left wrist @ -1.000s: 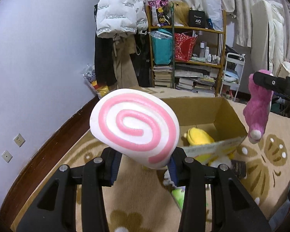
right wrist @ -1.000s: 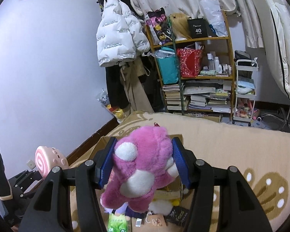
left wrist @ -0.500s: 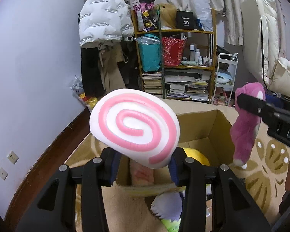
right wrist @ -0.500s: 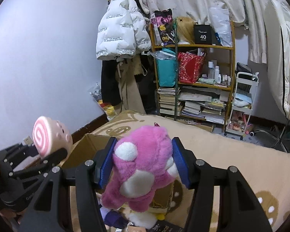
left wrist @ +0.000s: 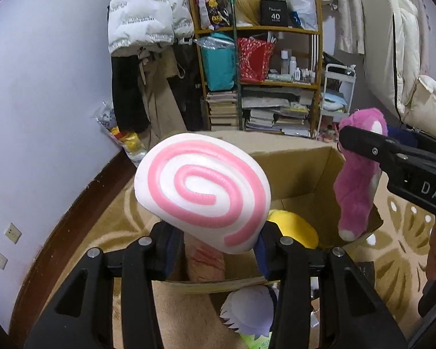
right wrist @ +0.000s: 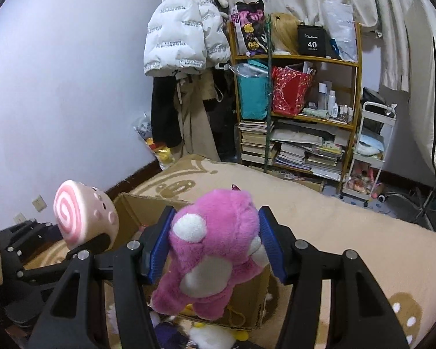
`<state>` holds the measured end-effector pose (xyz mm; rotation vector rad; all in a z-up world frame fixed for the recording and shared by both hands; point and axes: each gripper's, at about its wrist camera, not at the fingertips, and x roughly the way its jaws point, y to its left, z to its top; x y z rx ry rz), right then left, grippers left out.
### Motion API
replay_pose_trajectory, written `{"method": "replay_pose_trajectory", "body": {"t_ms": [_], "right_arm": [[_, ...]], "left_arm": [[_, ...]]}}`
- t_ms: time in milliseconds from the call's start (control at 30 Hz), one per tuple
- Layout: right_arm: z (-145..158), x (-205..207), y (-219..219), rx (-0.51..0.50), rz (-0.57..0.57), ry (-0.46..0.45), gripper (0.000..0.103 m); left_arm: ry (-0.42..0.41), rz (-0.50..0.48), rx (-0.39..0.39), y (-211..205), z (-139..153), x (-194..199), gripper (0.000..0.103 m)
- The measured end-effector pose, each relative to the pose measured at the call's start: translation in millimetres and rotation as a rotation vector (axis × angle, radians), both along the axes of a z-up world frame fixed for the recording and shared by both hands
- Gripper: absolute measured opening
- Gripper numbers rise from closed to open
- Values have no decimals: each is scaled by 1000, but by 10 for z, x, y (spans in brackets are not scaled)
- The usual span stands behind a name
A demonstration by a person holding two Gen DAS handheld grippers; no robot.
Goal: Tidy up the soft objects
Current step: 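Release the swirl cushion into the box with the left gripper while the right releases the bear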
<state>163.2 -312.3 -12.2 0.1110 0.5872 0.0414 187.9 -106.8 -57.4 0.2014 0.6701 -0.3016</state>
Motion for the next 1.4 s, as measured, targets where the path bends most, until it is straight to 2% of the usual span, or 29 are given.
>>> {"method": "replay_pose_trajectory", "body": {"t_ms": [167,400,500,800,833,867,967,1100,1167,1400], "right_arm": [[-119,63,7,25,19,66,62],[-173,79,-30,34,14,77,63],[-166,74,-50,45,15,73,70],[-147,56,-18,51,22,95,72],[-140,52,-20,56,21,96,78],[-128,34,-15,66,22,96,85],[-86,-3,11,80,53,98,89],[-38,-72,61,79,73,104,93],[-23,-107,55,87,75,104,97],[-15,-297,14,121,64,147,97]], "left_arm": [[18,-1,16,-18,-93,16,44],[52,7,23,-26,-173,47,50],[68,15,21,-14,-196,70,51],[87,43,15,70,-192,71,57],[89,47,13,81,-187,64,57],[91,50,11,94,-183,60,60],[89,61,-5,127,-155,40,81],[44,62,6,138,-53,-13,90],[46,64,12,139,-30,-44,91],[78,66,29,183,-13,-221,91]]}}
